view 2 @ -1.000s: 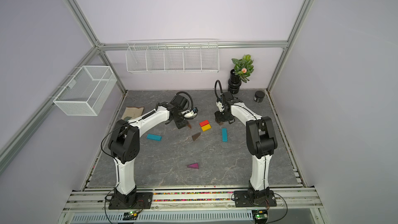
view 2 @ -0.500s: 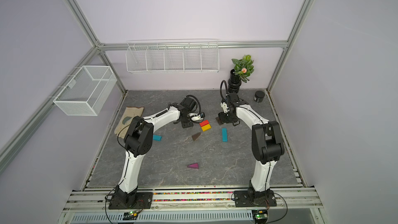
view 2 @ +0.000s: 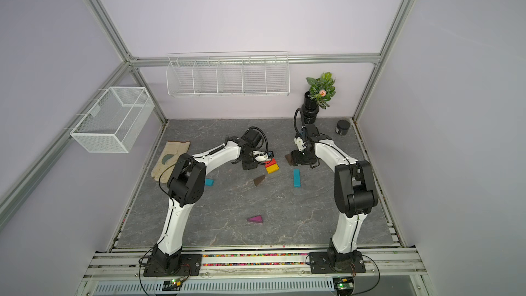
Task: Assemble a small pinwheel with building blocks
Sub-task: Move the building block to the center of the board.
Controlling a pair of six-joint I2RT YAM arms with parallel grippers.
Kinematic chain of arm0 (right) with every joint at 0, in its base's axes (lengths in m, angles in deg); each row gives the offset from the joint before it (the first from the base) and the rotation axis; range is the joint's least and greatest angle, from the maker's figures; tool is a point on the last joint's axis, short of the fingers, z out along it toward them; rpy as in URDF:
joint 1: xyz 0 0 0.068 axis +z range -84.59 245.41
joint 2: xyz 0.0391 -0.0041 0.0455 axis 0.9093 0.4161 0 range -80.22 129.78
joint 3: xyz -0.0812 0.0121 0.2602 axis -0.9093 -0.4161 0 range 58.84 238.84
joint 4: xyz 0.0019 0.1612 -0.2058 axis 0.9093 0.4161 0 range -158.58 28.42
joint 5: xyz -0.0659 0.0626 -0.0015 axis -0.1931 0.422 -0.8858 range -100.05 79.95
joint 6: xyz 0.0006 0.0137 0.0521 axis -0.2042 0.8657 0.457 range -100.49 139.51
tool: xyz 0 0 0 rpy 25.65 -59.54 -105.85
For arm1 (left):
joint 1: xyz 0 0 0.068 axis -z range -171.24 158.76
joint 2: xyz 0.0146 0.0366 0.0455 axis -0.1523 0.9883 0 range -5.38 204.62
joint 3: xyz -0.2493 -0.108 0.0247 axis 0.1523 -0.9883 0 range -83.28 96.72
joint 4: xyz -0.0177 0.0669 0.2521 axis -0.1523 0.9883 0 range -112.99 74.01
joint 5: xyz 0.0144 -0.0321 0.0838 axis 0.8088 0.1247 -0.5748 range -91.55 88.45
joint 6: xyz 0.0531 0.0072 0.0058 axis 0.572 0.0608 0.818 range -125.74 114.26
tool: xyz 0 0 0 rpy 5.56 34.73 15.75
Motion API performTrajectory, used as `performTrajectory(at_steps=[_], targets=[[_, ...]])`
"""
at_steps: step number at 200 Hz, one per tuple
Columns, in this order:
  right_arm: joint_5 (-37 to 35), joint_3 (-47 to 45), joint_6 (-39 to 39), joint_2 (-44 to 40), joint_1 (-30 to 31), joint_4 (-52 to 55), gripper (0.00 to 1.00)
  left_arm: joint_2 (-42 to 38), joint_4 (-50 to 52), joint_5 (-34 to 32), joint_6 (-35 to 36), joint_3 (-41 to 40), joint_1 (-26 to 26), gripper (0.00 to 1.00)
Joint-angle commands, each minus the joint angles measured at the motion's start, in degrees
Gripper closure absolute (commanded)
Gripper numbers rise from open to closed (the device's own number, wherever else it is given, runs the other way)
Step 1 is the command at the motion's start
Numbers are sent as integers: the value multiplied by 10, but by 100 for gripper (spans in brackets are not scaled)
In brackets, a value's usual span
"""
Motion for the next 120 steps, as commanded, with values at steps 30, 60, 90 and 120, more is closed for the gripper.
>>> performTrajectory(at_steps=[30, 60, 90, 120], targets=[[17, -3, 0, -17, -2, 4, 35, 9, -21, 15, 17, 13, 5, 51], [14, 14, 2, -21, 9, 13, 32, -23, -34, 31, -19, 1, 2, 38], [-5, 44, 4, -8, 51, 21, 27, -108, -87, 56, -105, -61, -16, 35], [-32, 86, 12, 32, 92, 26, 21, -224, -139, 36, -202, -154, -28, 33]])
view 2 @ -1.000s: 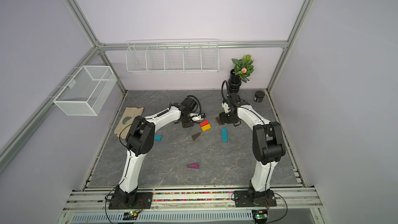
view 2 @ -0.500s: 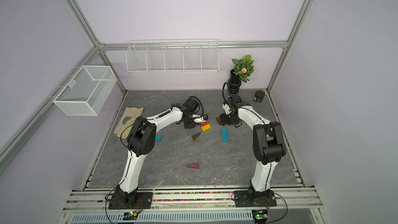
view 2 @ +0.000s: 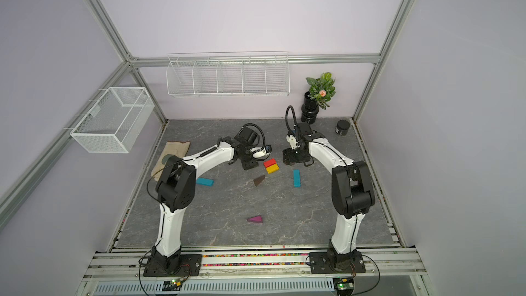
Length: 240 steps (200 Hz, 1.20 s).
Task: Assemble a small pinwheel with building blocks
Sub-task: Move the building block to the center of the board, then adjust the building block at the center of the board.
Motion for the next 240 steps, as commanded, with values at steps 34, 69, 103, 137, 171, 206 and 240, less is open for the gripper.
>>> performTrajectory(at_steps=[34, 69, 103, 137, 171, 206, 240], targets=[[-63, 99, 6, 92, 58, 28, 18, -224, -113, -59, -211, -170, -19, 33], [-83, 170, 10, 154, 79, 49, 17, -320, -116, -73, -298, -266, -43, 32], [-89, 248, 7, 214, 96, 85, 16, -380, -135, -91, -332, -334, -48, 32], [-95, 303, 4, 263, 113, 117, 16, -407, -142, -98, -345, -365, -52, 32], [-98, 321, 1, 286, 124, 128, 19, -409, -142, -94, -355, -376, -54, 31], [-110, 320, -2, 291, 129, 136, 25, -412, -149, -88, -365, -387, -53, 31], [-118, 308, 1, 286, 129, 135, 27, -413, -152, -85, -368, -394, -53, 31]])
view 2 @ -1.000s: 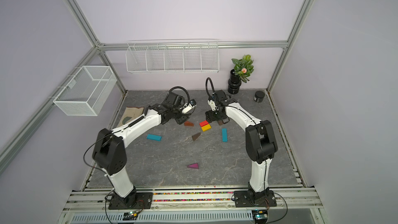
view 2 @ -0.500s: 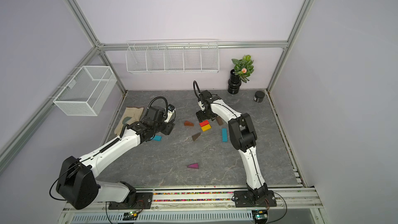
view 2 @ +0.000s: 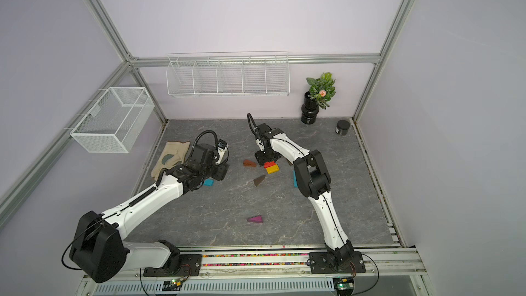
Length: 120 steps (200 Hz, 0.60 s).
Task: Assemble a small pinwheel with building blocks
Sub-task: Adjust the building block at the center of the board.
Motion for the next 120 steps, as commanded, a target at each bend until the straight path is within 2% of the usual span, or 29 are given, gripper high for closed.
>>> performTrajectory(at_steps=[1, 27, 74, 120], targets=[[-11, -6, 1, 0, 2, 17, 27, -11, -13, 6, -16, -6, -3, 31], [-19, -11, 3, -4, 2, 12, 27, -12, -13, 6, -17, -8, -3, 31], [-35, -7, 10, -10, 2, 18, 20, -14, -13, 11, -23, -12, -3, 31], [-25, -12, 8, -10, 2, 24, 23, -17, -12, 17, -28, -15, -3, 31]])
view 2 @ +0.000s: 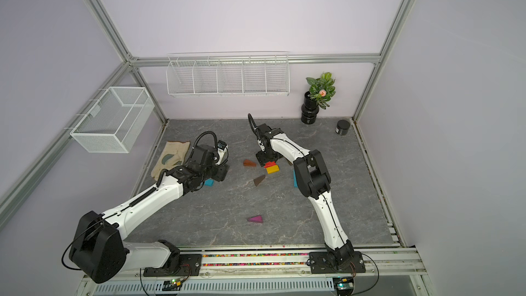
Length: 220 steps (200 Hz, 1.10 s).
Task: Assemble a small pinwheel with building blocks
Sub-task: Adjust the building block at the center of the board.
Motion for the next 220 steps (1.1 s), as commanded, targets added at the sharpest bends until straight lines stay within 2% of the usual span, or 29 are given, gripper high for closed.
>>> performTrajectory(at_steps=[1, 42, 144, 220], targets=[[4, -10, 6, -11, 2, 17, 23, -15, -7, 8, -13, -8, -3, 31], [5, -47, -6, -31, 2, 0, 24, -21, -7, 9, -14, -13, -3, 31], [16, -74, -10, -50, 2, -9, 33, -26, -7, 16, -27, -19, -3, 31], [20, -91, -5, -61, 3, -17, 33, -30, -5, 17, -32, -24, -3, 30]])
